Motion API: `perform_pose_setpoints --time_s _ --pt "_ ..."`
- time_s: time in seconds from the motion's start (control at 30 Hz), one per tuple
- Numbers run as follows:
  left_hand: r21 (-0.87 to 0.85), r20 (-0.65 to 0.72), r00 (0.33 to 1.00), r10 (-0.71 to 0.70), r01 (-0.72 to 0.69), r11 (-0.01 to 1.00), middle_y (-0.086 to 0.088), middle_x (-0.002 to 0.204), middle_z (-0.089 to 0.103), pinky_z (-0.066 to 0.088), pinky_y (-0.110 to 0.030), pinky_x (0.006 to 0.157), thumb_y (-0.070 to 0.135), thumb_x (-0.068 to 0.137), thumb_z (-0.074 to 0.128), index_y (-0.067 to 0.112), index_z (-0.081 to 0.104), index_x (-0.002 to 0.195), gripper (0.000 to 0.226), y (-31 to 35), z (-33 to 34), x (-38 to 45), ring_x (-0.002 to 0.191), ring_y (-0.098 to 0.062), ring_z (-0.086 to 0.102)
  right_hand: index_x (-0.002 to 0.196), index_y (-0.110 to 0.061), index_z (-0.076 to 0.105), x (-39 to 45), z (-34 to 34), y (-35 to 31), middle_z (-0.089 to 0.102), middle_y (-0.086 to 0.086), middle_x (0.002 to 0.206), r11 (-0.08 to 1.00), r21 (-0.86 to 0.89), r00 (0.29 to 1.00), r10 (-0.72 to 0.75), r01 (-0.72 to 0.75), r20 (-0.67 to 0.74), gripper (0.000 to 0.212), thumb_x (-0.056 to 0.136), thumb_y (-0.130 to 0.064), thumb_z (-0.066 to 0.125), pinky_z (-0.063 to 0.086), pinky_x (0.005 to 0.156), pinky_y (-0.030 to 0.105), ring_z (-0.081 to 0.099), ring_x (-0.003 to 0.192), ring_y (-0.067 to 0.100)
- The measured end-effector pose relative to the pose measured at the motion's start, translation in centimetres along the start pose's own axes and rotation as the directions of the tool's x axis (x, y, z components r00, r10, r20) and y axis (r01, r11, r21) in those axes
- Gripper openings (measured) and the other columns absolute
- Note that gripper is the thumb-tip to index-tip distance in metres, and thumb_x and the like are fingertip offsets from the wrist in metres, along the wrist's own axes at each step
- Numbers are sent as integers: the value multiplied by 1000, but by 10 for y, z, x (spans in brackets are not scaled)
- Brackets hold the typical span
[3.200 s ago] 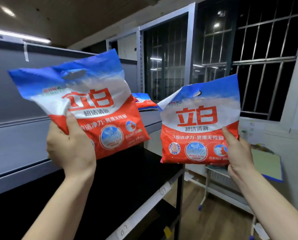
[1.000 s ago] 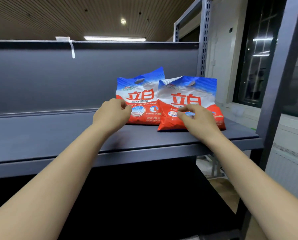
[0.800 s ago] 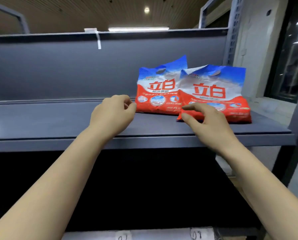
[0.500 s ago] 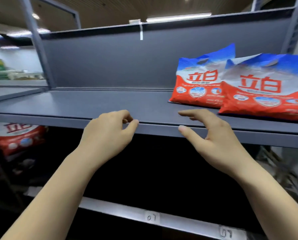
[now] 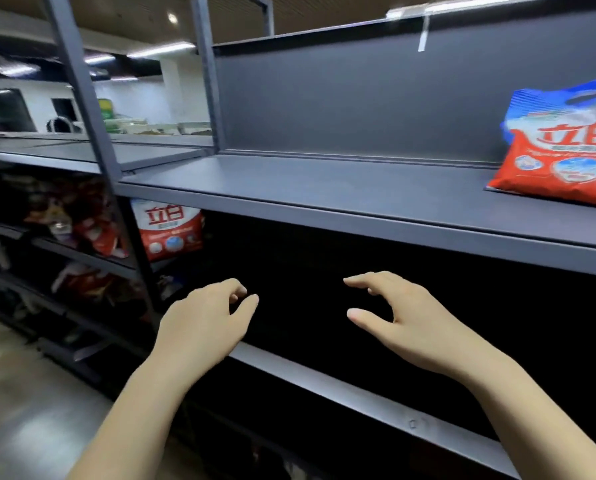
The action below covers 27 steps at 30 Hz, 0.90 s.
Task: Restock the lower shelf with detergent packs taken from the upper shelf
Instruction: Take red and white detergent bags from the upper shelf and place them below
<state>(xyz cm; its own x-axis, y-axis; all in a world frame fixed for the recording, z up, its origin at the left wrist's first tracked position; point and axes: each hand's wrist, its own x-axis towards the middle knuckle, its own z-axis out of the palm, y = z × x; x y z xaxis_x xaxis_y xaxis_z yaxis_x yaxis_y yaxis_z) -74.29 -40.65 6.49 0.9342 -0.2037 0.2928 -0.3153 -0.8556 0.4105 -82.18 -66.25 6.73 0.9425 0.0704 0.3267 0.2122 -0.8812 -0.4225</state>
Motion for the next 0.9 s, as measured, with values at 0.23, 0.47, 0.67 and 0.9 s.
perform_pose_setpoints --time_s 0.23,0.47,0.67,0.9 --pt "23 10 993 -116 116 993 19 93 63 46 -33 81 52 91 46 38 59 99 20 -112 -26 13 91 -8 59 135 -42 40 54 81 -63 45 -21 136 999 -50 994 12 -6 107 48 89 -55 46 37 106 32 43 125 2" --pt "56 44 985 -166 163 985 20 94 60 44 -30 73 53 94 41 38 57 106 25 -206 -52 18 87 -5 56 138 -42 37 99 150 -120 41 -21 139 998 -70 980 10 3 196 49 91 -55 45 37 106 30 41 127 3" --pt "56 30 968 -250 249 967 17 100 62 50 -31 79 53 94 39 38 55 112 28 -272 -63 29 91 -6 58 137 -41 38 146 197 -157 44 -21 136 998 -51 968 -27 41 251 49 90 -54 44 38 103 28 44 123 2" --pt "102 -16 943 -334 333 937 19 89 59 41 -23 61 54 94 39 38 55 111 28 -347 -69 66 77 2 53 137 -40 38 215 255 -186 44 -23 135 995 16 949 -99 99 299 50 89 -56 45 38 103 26 44 123 -1"
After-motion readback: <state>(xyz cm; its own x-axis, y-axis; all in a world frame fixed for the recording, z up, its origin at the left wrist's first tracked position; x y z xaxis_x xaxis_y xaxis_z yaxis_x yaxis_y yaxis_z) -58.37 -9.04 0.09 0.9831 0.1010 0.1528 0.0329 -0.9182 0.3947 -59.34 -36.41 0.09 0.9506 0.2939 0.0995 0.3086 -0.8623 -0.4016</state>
